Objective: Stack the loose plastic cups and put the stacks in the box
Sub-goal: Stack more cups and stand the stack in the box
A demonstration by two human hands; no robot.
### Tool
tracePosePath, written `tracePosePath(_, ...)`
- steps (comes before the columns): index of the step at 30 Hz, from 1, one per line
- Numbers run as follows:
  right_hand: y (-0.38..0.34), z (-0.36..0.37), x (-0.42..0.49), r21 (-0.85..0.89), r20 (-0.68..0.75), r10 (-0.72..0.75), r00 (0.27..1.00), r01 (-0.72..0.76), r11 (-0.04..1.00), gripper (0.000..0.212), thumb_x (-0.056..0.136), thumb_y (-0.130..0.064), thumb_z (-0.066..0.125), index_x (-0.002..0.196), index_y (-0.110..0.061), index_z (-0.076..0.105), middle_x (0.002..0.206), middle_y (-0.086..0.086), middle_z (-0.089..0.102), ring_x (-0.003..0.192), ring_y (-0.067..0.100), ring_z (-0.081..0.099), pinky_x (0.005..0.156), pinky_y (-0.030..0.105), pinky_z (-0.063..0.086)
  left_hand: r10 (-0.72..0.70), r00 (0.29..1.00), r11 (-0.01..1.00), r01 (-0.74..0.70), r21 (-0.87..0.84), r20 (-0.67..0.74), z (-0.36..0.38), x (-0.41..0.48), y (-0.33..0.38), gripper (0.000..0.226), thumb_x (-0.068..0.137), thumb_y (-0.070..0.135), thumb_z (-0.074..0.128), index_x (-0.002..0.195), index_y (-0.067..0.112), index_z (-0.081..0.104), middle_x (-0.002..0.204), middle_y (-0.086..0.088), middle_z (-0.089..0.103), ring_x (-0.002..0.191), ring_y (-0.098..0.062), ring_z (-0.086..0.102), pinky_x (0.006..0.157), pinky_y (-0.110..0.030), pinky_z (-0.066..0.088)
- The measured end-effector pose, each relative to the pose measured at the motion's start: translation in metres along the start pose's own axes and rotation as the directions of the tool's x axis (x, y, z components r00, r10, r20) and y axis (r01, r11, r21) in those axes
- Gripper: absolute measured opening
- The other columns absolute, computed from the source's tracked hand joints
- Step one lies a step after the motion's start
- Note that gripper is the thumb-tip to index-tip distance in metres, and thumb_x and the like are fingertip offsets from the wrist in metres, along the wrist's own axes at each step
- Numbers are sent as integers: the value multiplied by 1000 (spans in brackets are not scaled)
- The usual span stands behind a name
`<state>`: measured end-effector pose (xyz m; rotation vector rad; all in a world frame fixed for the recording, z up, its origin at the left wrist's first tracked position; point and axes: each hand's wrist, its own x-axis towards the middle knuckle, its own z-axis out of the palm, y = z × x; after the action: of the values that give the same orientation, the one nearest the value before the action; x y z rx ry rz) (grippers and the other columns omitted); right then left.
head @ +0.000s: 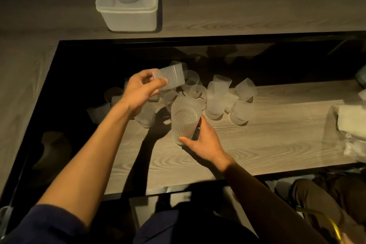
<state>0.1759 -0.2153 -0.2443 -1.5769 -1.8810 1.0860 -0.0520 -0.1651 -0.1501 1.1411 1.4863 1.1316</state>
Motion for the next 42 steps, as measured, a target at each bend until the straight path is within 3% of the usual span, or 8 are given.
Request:
tracePosePath(2, 0, 2, -1, -5, -4, -4, 1000, 4, 1000, 93, 72, -40, 89, 147, -33, 34, 143, -10, 53, 132, 10, 49, 109, 35, 46, 54, 997, 996, -49, -78, 62, 3, -14, 4, 57, 73, 37, 80, 126, 28, 61, 126, -2, 61, 118, -17, 61, 93, -35, 56)
tracePosePath(7, 0, 4, -4, 4, -18, -23, 1000, 24, 1000, 92, 72, -41, 89, 146, -32, 36, 141, -10, 55, 128, 9, 51, 104, 32, 48, 192, 963, 973, -211, 91, 188, 17, -43, 4, 56, 80, 13, 82, 130, 24, 60, 124, 6, 62, 112, -8, 63, 89, -25, 55)
tracePosePath(10, 1, 4, -7, -2, -13, -32, 999, 32, 999, 92, 71, -37, 89, 146, -32, 36, 139, -7, 56, 127, 11, 52, 103, 34, 50, 256, 938, 899, -319, 299, 234, 21, -51, 2, 63, 72, 36, 81, 130, 36, 55, 124, 20, 58, 116, 0, 56, 96, -23, 48)
tracePosePath(19, 1, 7, -15, 4, 1, -77, 997, 77, 997, 87, 73, -35, 89, 144, -32, 39, 133, -7, 59, 122, 13, 55, 98, 33, 52, 334, 912, 831, -405, 382, 239, 20, -66, 3, 69, 69, 44, 79, 133, 30, 58, 123, 14, 57, 118, -5, 54, 101, -36, 49)
tracePosePath(22, 1, 8, -16, 8, -6, -79, 997, 79, 997, 85, 73, -34, 89, 143, -29, 41, 132, -7, 60, 119, 9, 54, 94, 26, 49, 315, 914, 810, -400, 429, 256, 22, -71, 2, 73, 66, 48, 77, 134, 29, 56, 120, 12, 54, 114, 1, 50, 97, -23, 44)
tracePosePath(27, 3, 10, -17, -17, 8, -97, 995, 97, 995, 85, 71, -43, 87, 142, -31, 42, 134, -9, 59, 121, 11, 56, 98, 38, 55, 310, 923, 767, -385, 513, 230, 19, -75, -4, 63, 67, 38, 79, 126, 26, 59, 114, 10, 49, 107, 5, 46, 84, -3, 35)
tracePosePath(35, 3, 12, -19, -8, 20, -67, 998, 67, 998, 87, 72, -38, 89, 142, -34, 37, 134, -6, 60, 123, 16, 56, 101, 38, 53, 332, 893, 601, -449, 661, 304, 19, -78, 19, 74, 69, 49, 69, 136, 22, 53, 110, 10, 49, 101, -7, 49, 80, -15, 38)
tracePosePath(42, 2, 12, -21, -14, 25, -73, 997, 74, 997, 89, 73, -37, 89, 145, -30, 37, 134, -4, 59, 122, 15, 57, 98, 38, 55, 328, 891, 573, -452, 684, 314, 15, -80, 24, 77, 68, 53, 67, 138, 22, 52, 111, 10, 47, 101, -9, 48, 78, -16, 38)
